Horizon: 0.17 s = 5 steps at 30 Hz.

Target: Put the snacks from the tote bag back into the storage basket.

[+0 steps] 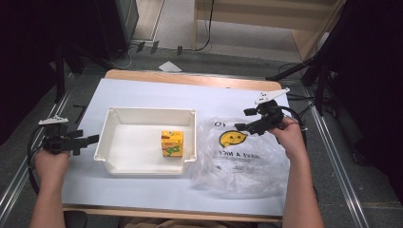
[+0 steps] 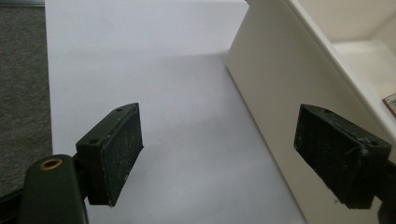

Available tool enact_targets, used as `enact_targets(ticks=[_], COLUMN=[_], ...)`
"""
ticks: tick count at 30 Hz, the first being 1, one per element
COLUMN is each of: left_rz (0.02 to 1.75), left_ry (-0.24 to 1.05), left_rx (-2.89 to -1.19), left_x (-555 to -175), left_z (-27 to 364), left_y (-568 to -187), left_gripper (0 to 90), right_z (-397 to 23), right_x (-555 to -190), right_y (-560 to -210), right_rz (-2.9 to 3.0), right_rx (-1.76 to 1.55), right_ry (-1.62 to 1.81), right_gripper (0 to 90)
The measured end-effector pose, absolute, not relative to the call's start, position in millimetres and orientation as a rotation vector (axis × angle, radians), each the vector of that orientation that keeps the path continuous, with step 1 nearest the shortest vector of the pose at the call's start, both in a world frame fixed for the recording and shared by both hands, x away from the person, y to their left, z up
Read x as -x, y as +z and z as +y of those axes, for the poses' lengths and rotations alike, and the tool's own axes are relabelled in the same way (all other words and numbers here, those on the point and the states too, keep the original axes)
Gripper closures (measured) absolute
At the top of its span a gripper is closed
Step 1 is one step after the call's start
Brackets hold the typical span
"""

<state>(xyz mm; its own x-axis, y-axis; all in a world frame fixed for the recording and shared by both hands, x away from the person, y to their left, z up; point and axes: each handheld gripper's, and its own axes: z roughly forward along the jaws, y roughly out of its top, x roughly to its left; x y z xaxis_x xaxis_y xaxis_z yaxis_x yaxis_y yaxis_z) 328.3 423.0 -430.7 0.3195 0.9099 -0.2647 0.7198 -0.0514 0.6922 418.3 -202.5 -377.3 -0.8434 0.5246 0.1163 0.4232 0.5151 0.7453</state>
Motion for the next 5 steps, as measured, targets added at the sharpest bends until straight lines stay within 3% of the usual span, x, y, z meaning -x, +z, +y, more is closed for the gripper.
enact_targets(ticks=[5], left_rz=[1.458], left_ry=[0.313], left_rx=[-1.816], left_x=[-330.6], left_z=[423.0], left_y=[-430.7], left_gripper=[16.5], right_z=[-204.0], right_x=[-418.4], right_y=[-376.5], right_rz=[2.592], right_rx=[-0.886], right_ry=[1.242], right_gripper=[20.0])
